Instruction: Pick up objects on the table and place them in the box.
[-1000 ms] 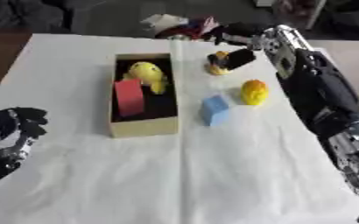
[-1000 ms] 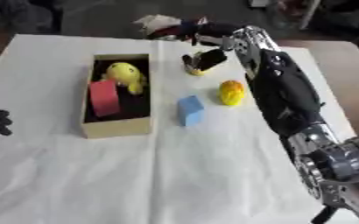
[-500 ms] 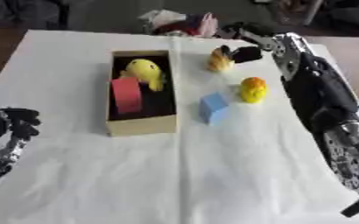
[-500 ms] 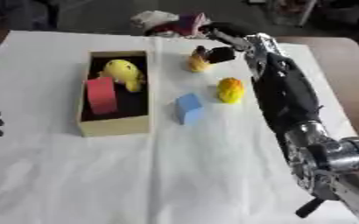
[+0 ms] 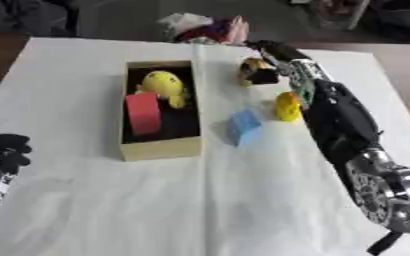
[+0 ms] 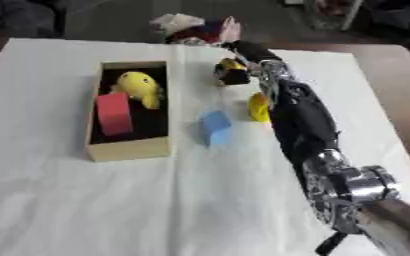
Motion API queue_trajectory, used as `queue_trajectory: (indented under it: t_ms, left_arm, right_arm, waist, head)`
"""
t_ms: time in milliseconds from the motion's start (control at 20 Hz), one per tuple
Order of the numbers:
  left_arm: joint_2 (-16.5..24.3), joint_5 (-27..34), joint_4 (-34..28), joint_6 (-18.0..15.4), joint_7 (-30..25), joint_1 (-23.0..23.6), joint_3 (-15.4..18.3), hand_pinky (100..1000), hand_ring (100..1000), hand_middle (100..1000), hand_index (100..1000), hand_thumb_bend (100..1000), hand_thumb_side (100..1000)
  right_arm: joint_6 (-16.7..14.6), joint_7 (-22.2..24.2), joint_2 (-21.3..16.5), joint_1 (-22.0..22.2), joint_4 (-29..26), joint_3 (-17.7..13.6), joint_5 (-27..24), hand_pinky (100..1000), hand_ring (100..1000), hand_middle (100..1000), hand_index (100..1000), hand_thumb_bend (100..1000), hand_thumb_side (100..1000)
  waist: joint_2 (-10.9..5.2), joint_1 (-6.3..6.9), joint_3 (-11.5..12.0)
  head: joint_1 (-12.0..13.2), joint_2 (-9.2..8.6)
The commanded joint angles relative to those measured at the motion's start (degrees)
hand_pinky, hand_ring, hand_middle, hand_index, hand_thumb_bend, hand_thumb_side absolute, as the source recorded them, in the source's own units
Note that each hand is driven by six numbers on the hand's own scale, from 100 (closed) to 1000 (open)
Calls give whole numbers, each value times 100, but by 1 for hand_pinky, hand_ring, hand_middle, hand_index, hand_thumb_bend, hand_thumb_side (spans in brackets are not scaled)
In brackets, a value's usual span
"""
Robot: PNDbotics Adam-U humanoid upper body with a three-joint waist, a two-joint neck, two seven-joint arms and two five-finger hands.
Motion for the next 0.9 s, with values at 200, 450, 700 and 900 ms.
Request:
queue_trajectory:
  t_ms: [200, 450, 700, 900]
  left_arm:
    - [52, -2, -142, 3, -36, -63, -4, 782, 609, 624, 771, 100, 640]
    - [49, -4, -142, 2, -63, -85, -31, 782, 608, 623, 772, 100, 641]
    - [47, -1, -122, 6, -69, -84, -39, 781, 607, 622, 771, 100, 643]
    - [55, 10, -112, 6, -63, -82, -32, 781, 606, 622, 771, 100, 644]
  right_arm:
    - [576, -451, -17, -47, 266, 206, 545, 854, 916, 936, 1000, 117, 559]
    - [1110, -369, 134, -58, 362, 497, 522, 710, 732, 789, 921, 125, 176]
    - [1626, -746, 216, -74, 99, 646, 400, 484, 453, 396, 587, 150, 100]
    - [1889, -1147, 258, -122, -323, 754, 167, 453, 403, 317, 521, 100, 100]
  waist:
    - [-49, 29, 30]
    - [-45, 31, 36]
    - [-52, 30, 25]
    - [-64, 16, 2]
  head:
    - [-57, -83]
    - [-65, -83]
    - [-63, -84]
    - [-54, -75]
